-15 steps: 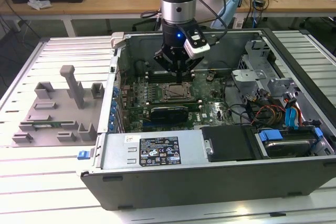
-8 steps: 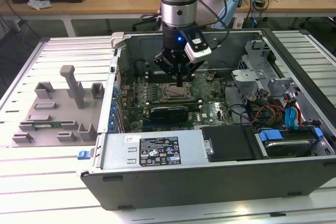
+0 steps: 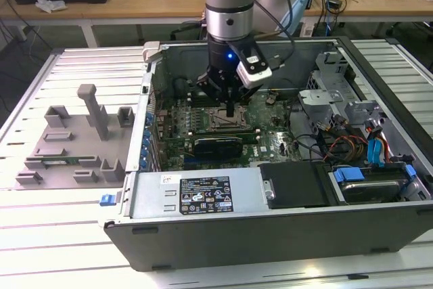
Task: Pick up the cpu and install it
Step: 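Install the second cpu locking lever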
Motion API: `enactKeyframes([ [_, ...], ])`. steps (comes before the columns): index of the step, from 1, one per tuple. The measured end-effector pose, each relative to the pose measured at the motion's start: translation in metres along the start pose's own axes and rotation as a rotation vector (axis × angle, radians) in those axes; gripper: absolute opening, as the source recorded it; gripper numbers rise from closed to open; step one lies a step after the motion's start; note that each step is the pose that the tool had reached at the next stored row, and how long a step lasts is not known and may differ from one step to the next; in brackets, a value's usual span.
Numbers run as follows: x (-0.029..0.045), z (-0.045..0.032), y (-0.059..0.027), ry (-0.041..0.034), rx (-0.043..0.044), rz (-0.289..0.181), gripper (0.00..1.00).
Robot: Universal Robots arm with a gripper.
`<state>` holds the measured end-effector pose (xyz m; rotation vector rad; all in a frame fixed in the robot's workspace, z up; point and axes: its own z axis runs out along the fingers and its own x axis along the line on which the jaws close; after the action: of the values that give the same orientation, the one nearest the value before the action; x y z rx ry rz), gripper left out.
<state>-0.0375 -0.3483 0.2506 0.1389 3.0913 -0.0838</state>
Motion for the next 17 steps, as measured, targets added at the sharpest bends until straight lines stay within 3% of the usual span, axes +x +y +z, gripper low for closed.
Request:
enactKeyframes([
  [4,0.0042,0.0015,-0.005,0.0029,-0.0325,0.001,0.11],
  [5,0.0046,0.0021,-0.0057,0.0031,-0.0348,0.002,0.11],
  [17,0.0072,0.009,-0.0067,0.0032,-0.0362,0.002,0.11],
])
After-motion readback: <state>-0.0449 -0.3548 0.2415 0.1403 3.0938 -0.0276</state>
